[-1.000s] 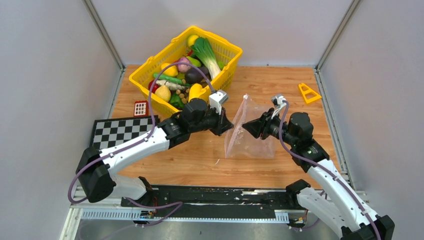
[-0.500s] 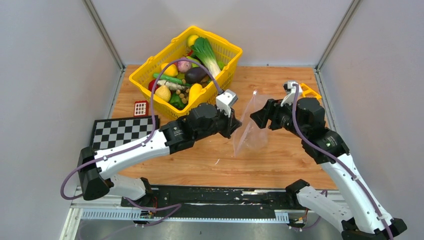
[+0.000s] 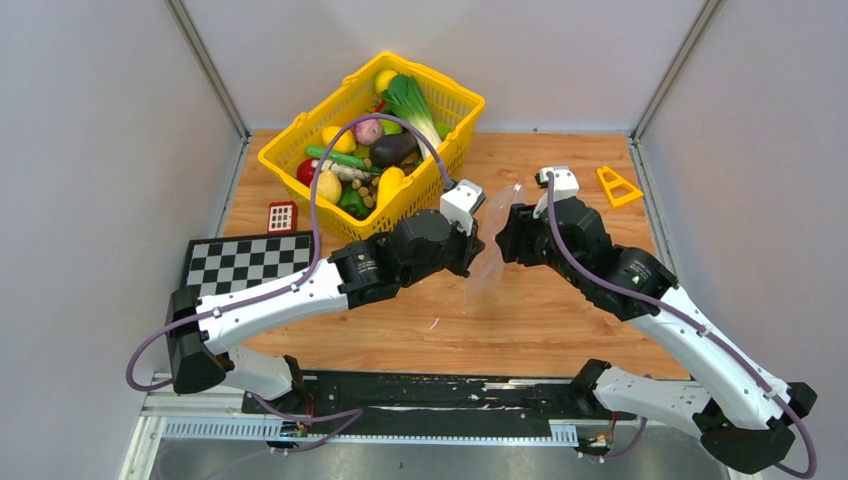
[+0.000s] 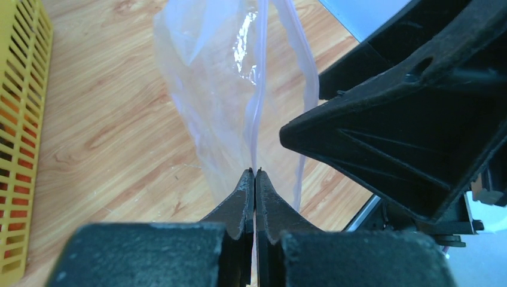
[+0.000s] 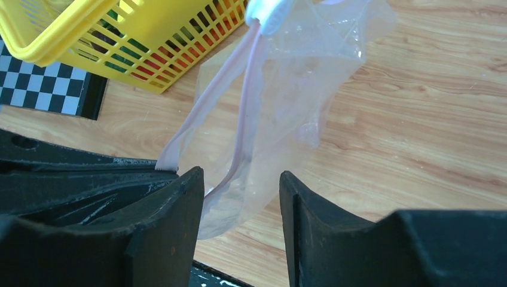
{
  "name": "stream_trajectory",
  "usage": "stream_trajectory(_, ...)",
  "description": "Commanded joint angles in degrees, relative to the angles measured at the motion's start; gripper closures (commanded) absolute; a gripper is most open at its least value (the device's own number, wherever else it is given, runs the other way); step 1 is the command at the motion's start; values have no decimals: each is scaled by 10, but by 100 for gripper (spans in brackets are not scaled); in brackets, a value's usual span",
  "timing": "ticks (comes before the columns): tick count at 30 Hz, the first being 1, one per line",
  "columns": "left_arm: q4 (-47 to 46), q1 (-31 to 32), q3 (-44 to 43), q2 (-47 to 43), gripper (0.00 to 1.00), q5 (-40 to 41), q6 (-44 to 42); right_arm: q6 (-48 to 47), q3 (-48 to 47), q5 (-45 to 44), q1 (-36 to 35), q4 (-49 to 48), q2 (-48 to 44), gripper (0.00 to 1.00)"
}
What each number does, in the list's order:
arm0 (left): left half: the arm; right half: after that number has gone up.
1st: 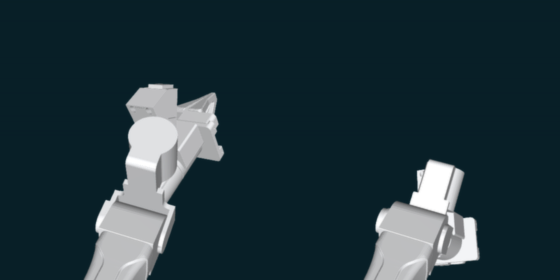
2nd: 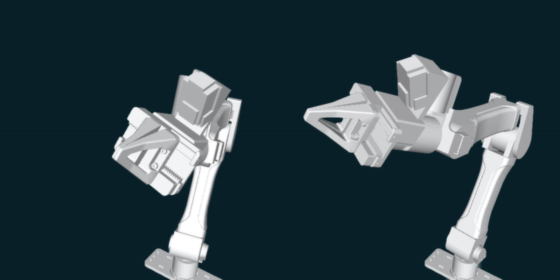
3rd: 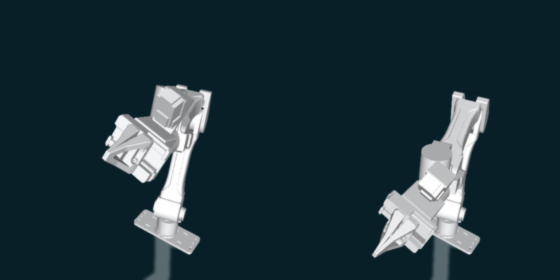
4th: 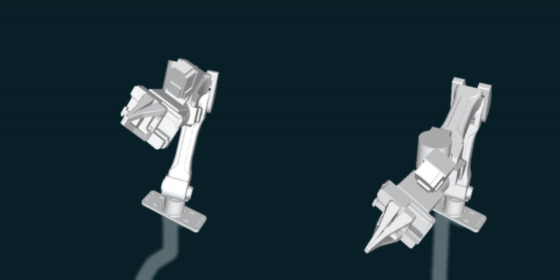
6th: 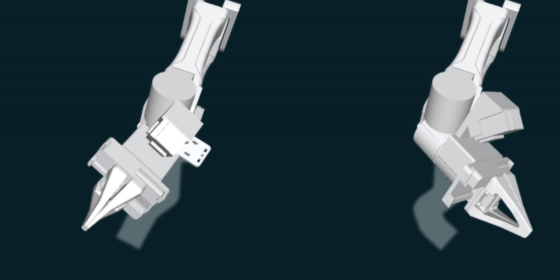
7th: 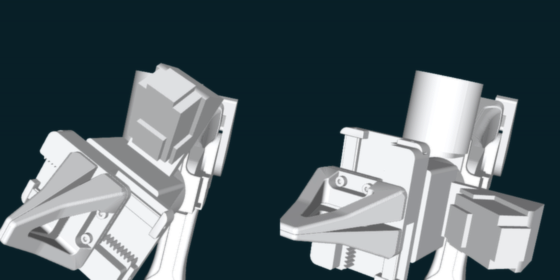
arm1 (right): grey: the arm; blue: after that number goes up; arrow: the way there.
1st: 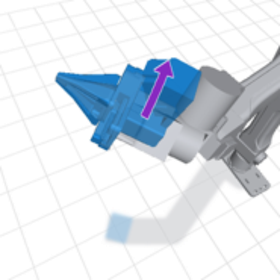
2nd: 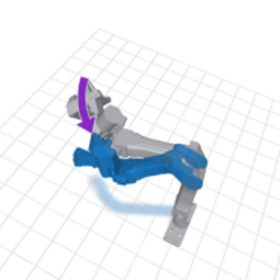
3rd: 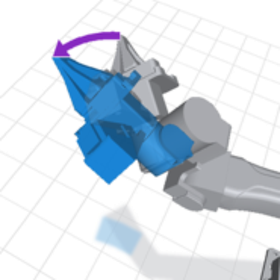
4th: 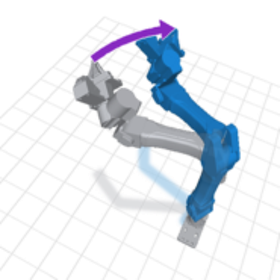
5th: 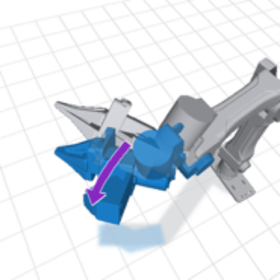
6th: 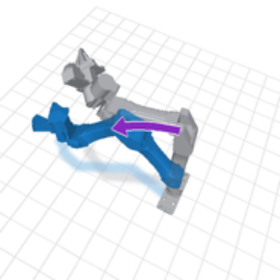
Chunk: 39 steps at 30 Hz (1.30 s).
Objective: Place the food in the zip-top bag and seal the zipper
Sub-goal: Open the zipper of the food storage bag at the center of the board.
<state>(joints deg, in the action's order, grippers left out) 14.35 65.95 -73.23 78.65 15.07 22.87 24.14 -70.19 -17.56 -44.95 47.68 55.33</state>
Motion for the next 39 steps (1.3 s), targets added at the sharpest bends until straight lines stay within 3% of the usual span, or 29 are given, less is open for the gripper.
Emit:
stream_trajectory(1,-6,2,-21,-4,100,24,2,22,-2,-65,-16,-9,-3,54)
stream_trajectory(6,-8,2,-17,-4,100,27,5,36,41,-15,-16,-60,-6,67)
stream_trajectory(8,-5,3,-14,-6,100,38,10,37,56,-7,-16,-78,-14,78)
stream_trajectory(11,-4,3,-7,-11,100,52,14,39,73,-16,-16,-90,-31,81)
stream_trajectory(13,-4,2,-4,-15,100,60,16,43,79,-12,-17,-88,-34,76)
stream_trajectory(14,-4,2,-5,-17,100,61,16,45,82,-4,-16,-89,-33,62)
stream_trajectory(15,-5,2,-5,-16,100,61,16,48,84,9,-16,-90,-32,58)
stream_trajectory(20,-16,2,-6,-13,100,37,16,66,95,23,-16,-115,-32,61)
stream_trajectory(22,-17,3,-6,-11,100,29,19,74,102,30,-16,-132,-34,69)
stream_trajectory(26,-16,3,-4,-13,100,36,26,84,109,45,-16,-149,-33,74)
stream_trajectory(30,-4,2,4,-23,100,68,31,80,104,18,-16,-125,-36,94)
stream_trajectory(33,14,1,11,-31,100,114,32,61,97,-17,-16,-103,-49,99)
stream_trajectory(39,67,-35,13,-29,100,156,55,13,37,-21,-16,-22,-50,100)
